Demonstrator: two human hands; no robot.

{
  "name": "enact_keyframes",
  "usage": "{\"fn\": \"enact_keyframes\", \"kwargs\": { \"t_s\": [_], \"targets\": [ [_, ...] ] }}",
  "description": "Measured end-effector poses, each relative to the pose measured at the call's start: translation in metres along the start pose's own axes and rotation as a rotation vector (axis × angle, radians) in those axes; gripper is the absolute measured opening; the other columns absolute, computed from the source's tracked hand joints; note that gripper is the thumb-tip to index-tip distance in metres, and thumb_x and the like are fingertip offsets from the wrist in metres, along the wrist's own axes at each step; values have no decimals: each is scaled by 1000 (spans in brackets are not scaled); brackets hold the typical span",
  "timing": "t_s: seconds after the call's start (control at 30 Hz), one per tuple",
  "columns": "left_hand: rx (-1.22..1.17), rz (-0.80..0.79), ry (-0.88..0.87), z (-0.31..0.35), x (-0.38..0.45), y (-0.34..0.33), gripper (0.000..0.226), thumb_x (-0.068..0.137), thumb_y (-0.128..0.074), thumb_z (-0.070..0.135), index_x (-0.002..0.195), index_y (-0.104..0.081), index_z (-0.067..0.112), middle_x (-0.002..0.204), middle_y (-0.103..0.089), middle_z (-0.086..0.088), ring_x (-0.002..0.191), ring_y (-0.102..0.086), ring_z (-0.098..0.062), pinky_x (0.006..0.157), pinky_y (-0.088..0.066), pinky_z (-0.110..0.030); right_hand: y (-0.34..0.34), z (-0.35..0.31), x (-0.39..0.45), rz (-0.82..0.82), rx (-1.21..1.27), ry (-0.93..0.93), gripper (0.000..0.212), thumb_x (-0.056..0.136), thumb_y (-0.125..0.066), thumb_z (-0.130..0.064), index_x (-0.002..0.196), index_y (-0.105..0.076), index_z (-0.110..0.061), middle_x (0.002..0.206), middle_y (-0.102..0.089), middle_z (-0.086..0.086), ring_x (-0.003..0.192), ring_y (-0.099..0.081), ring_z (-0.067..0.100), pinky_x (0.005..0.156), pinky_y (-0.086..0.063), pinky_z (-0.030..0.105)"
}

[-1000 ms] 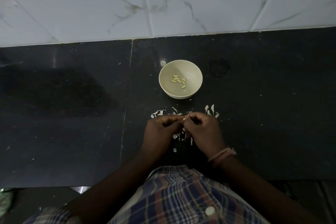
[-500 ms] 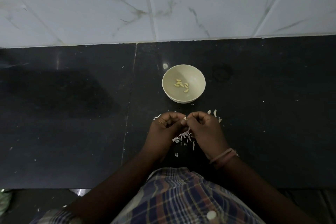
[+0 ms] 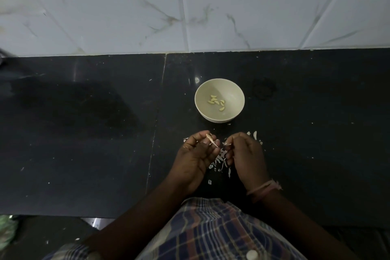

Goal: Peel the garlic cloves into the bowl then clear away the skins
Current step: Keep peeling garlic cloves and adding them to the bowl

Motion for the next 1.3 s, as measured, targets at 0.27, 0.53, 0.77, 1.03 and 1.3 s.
{"fn": "enact_keyframes", "kwargs": {
  "t_s": [0.27,0.53,0.77,1.03,1.3],
  "targets": [
    [2,-11,20,1,-2,0,24,97,-56,4,120,-63,3,110,-72,-15,98,-72,-20,79,-60,-26,-4,-16,-3,6,-172,203,9,90,-72,-12,93,-67,-19,85,-71,-5,78,-67,2,73,-56,25],
    [329,-14,-86,8,-7,-2,23,95,-62,1,113,-74,5,102,-77,-13,87,-73,-16,77,-56,-26,-13,-43,-9,-113,-390,574,15,91,-70,-8,101,-75,-17,99,-67,-6,96,-64,4,84,-51,19],
    [782,74,-264,32,-11,-3,25,91,-73,9,116,-74,13,99,-80,-2,96,-76,-18,88,-58,-32,-18,-35,-9,-144,-488,598,9,89,-70,-9,95,-72,-15,93,-65,-6,87,-62,3,77,-49,17],
    [591,99,-210,19,-10,1,21,84,-77,1,104,-76,8,98,-78,-15,99,-74,-31,92,-58,-42,-6,-13,-3,-52,-391,329,4,86,-74,-21,85,-71,-22,80,-70,-8,75,-65,4,69,-51,20],
    [434,150,-84,2,-11,7,15,85,-74,-3,94,-80,6,104,-74,-26,99,-69,-35,106,-49,-56,-8,-5,-6,-131,-456,301,9,88,-72,-26,88,-74,-18,81,-72,-7,75,-67,6,73,-56,32]
  ]
}}
Point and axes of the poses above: each hand's wrist, its own x-axis towards the middle knuckle, its own y-axis out of the back of the hand, z = x × y, the point moved 9 cm from there along x, towards the middle knuckle
